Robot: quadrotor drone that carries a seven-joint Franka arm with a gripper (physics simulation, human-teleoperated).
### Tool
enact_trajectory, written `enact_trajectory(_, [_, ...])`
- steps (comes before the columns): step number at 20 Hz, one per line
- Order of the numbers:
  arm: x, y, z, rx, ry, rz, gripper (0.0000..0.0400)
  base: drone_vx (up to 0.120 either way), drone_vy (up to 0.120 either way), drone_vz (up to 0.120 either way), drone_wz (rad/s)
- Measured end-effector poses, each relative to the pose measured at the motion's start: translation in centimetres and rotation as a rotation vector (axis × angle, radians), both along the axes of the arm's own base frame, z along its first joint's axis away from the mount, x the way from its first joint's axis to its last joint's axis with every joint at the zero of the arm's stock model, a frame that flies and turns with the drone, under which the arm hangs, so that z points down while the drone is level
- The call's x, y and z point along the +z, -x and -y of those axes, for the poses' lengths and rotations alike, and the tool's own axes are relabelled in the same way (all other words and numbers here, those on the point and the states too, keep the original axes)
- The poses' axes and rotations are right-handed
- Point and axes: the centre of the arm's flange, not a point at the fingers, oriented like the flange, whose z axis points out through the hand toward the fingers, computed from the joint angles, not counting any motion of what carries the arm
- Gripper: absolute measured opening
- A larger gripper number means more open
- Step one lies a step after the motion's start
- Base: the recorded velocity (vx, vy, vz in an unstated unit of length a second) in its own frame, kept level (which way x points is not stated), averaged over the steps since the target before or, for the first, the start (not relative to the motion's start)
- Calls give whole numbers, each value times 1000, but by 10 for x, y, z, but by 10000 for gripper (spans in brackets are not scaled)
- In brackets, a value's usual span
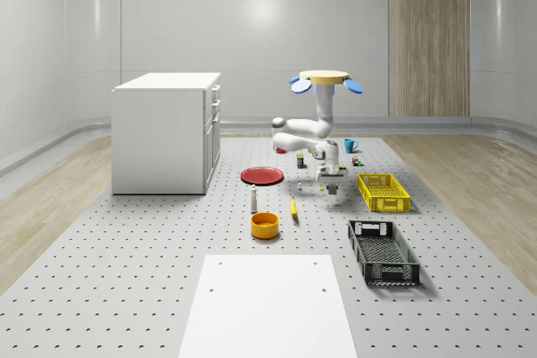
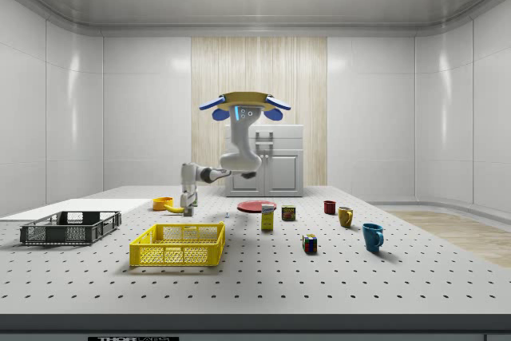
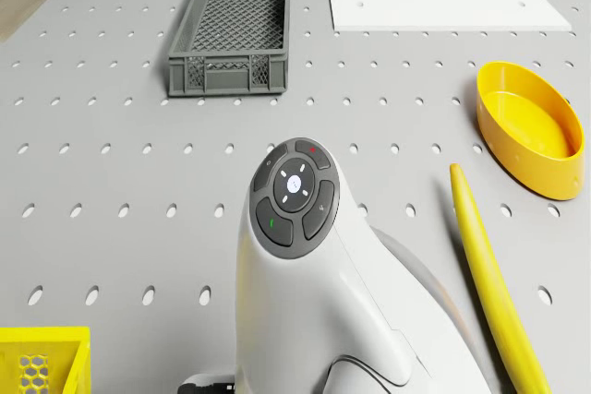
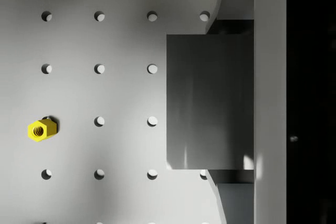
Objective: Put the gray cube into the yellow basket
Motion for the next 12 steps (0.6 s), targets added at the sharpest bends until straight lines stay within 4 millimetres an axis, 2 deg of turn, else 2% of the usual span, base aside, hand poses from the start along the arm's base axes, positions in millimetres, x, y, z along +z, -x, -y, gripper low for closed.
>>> enact_trajectory(8, [-5, 0, 0, 0, 0, 0, 250, -115, 120, 120, 0])
enact_trajectory(9, [-5, 0, 0, 0, 0, 0, 250, 0, 120, 80, 0])
enact_trajectory(12, [-6, 0, 0, 0, 0, 0, 250, 0, 120, 0, 0])
